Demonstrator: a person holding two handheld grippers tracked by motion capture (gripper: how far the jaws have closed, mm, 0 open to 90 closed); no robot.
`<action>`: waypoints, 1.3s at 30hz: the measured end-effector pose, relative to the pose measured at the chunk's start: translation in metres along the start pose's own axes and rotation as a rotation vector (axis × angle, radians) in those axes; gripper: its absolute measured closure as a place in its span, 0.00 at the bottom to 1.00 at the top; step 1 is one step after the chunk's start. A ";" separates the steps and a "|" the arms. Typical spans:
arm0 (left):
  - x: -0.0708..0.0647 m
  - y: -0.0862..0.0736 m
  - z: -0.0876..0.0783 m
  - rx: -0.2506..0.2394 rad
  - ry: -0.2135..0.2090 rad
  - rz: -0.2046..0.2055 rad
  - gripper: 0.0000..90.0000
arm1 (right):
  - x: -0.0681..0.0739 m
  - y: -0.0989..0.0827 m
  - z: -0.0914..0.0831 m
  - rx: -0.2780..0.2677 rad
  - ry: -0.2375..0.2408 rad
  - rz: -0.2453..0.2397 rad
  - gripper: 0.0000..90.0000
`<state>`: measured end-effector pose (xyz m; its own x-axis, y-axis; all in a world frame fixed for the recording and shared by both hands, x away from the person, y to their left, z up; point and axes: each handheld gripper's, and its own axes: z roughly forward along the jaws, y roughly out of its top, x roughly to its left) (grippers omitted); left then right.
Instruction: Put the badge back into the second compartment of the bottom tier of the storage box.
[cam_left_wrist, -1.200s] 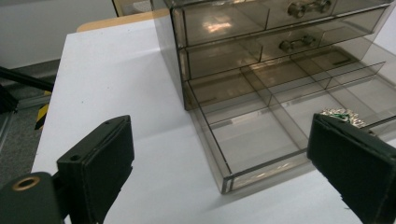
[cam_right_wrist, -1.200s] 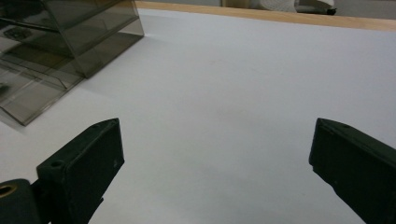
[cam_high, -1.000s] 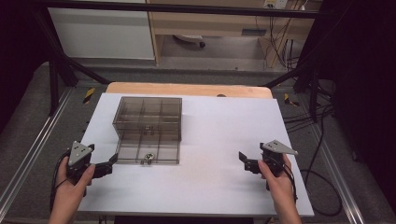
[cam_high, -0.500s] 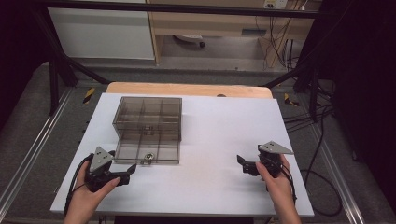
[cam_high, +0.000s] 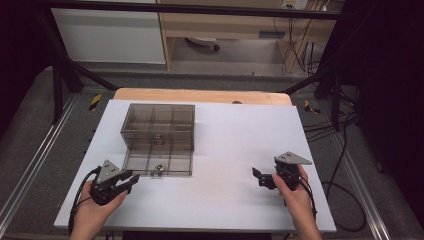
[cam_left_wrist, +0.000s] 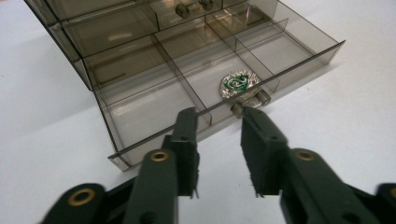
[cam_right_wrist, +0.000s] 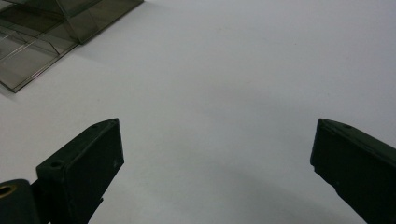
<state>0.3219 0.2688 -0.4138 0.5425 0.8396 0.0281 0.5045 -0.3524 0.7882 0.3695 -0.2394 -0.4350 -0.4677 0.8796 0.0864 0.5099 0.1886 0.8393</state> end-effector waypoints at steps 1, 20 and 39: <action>0.000 -0.001 0.001 0.005 -0.007 0.002 0.85 | 0.000 0.000 0.000 0.003 0.004 0.000 0.03; -0.007 -0.007 0.020 0.143 -0.058 0.004 1.00 | 0.001 0.000 0.003 0.020 0.025 0.014 0.03; -0.006 -0.008 0.036 0.166 -0.046 0.008 1.00 | 0.002 -0.001 0.005 0.031 0.022 0.001 0.03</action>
<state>0.3384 0.2515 -0.4420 0.5752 0.8180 0.0029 0.6018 -0.4256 0.6758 0.3720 -0.2358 -0.4383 -0.4829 0.8701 0.0990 0.5322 0.2019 0.8222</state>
